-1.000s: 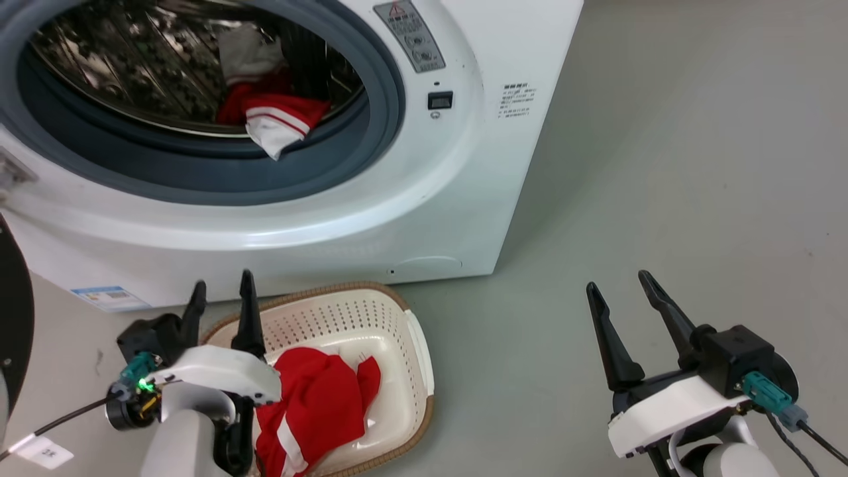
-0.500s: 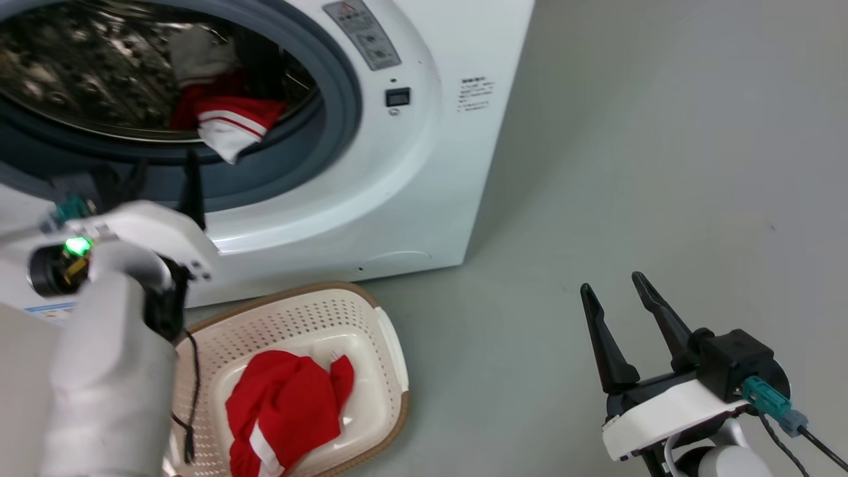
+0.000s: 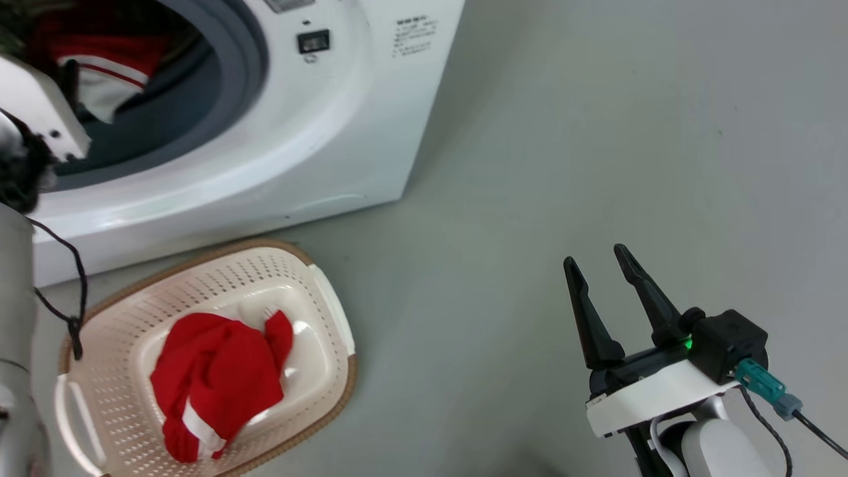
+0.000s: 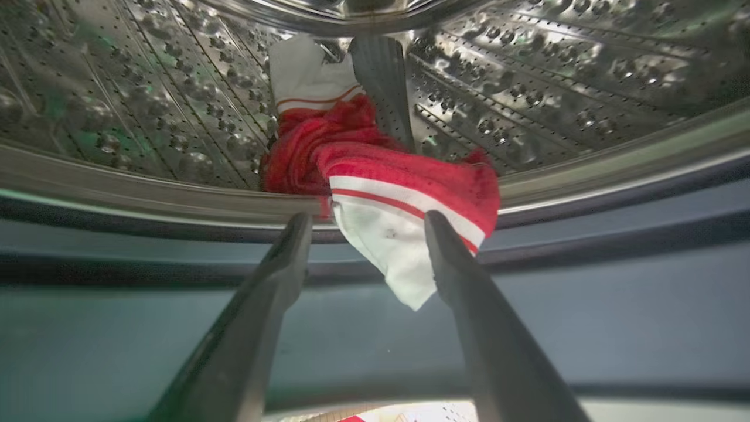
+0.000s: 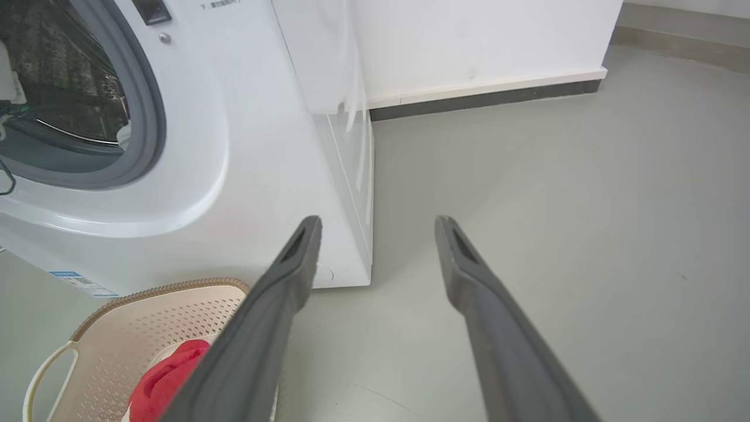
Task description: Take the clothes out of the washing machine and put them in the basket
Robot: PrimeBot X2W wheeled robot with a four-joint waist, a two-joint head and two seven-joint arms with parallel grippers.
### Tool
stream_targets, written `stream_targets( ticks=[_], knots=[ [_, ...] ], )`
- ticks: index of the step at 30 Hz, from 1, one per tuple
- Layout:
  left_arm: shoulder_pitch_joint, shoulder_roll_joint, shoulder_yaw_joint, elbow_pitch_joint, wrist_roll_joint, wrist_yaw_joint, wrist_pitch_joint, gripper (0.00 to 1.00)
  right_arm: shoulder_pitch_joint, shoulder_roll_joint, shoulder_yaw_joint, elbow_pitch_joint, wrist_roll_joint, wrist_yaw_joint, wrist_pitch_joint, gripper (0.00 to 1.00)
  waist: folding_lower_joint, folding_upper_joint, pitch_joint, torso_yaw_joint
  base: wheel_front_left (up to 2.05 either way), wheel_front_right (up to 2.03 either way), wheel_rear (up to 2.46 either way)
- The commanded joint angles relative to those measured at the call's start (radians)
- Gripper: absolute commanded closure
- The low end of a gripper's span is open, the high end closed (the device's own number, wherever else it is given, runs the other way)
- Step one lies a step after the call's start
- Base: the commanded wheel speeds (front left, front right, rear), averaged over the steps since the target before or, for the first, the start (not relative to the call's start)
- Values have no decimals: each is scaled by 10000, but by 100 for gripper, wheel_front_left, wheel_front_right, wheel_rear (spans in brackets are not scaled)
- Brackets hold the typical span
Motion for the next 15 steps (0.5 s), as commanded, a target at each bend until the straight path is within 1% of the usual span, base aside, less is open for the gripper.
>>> stream_targets(
  ticks=[1, 3, 8, 12, 15],
  knots=[
    [-144, 51, -31, 80, -44, -19, 200, 0, -126, 2, 26, 29, 79, -3, -65, 0, -1, -1, 479, -389, 0, 0, 0],
    [-618, 337, -121, 228, -105, -19, 1005, 0, -236, 2, 43, 87, 111, -3, -155, 0, -1, -1, 759, -525, 0, 0, 0],
    [-1531, 748, -382, 324, -16, -18, 2688, 0, -445, 3, 68, 263, 162, -3, -305, 0, -1, -1, 1303, -770, 0, 0, 0],
    [-1951, 850, -591, 218, 72, 106, 3660, 0, -594, 2, 174, 363, 236, -3, -398, 0, -1, -1, 1604, -919, 0, 0, 0],
    [-2039, 878, -731, 211, 110, 109, 4354, 0, -628, 2, 259, 440, 295, -3, -487, 0, -1, -1, 1720, -992, 0, 0, 0]
  ],
)
